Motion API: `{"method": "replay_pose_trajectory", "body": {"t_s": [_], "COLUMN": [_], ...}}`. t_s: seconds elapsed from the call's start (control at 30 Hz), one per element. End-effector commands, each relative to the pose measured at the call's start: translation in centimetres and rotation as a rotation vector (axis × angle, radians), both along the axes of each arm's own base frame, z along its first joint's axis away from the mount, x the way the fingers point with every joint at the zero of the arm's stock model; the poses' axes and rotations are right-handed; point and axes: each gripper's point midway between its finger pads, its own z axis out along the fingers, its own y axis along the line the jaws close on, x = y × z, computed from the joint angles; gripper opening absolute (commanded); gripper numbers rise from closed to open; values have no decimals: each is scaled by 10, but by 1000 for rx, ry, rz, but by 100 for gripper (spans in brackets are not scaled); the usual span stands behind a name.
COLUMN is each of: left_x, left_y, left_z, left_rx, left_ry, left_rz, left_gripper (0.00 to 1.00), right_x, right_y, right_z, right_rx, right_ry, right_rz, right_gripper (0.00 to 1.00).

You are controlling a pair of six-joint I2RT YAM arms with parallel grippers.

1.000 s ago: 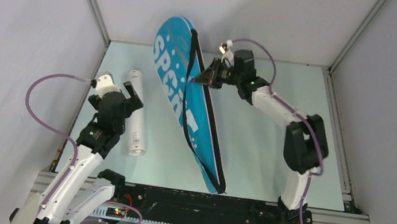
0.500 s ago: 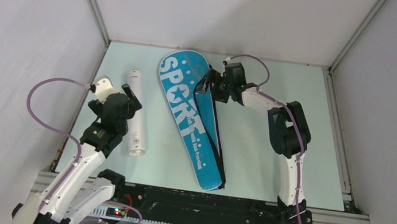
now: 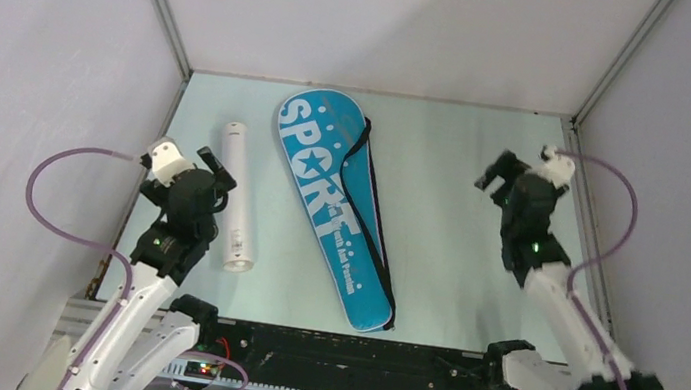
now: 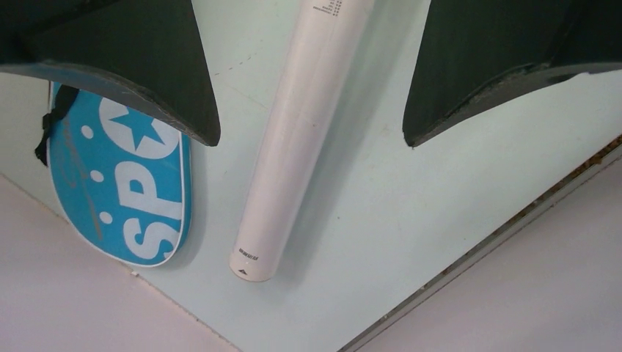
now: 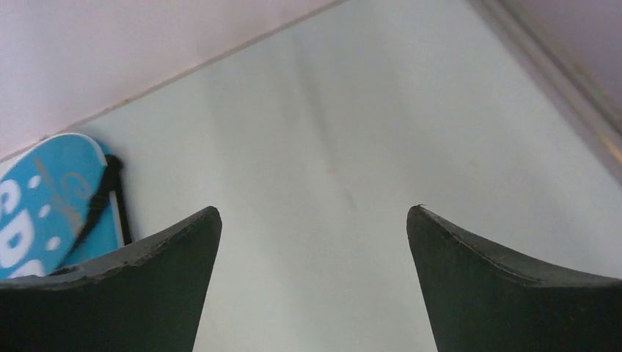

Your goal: Pack up the badminton gear

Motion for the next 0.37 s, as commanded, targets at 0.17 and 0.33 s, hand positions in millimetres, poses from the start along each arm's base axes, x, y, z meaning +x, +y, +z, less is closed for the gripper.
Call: {"method": "replay_pose_trajectory", "body": {"t_s": [0.17, 0.33], "left_x": [6, 8], "left_y": [7, 15], "left_z": [-16, -18], "left_rx": [12, 89], "left_ry": [-138, -126], "left_rz": [44, 66], "left_gripper": [100, 100], "right_x": [-73, -77], "right_y": [-78, -88], "right_z": [-46, -51], "right_rx": [-158, -195], "right_ry": [-102, -139], "right_rz": [-228, -254], "right_gripper": [99, 99]}}
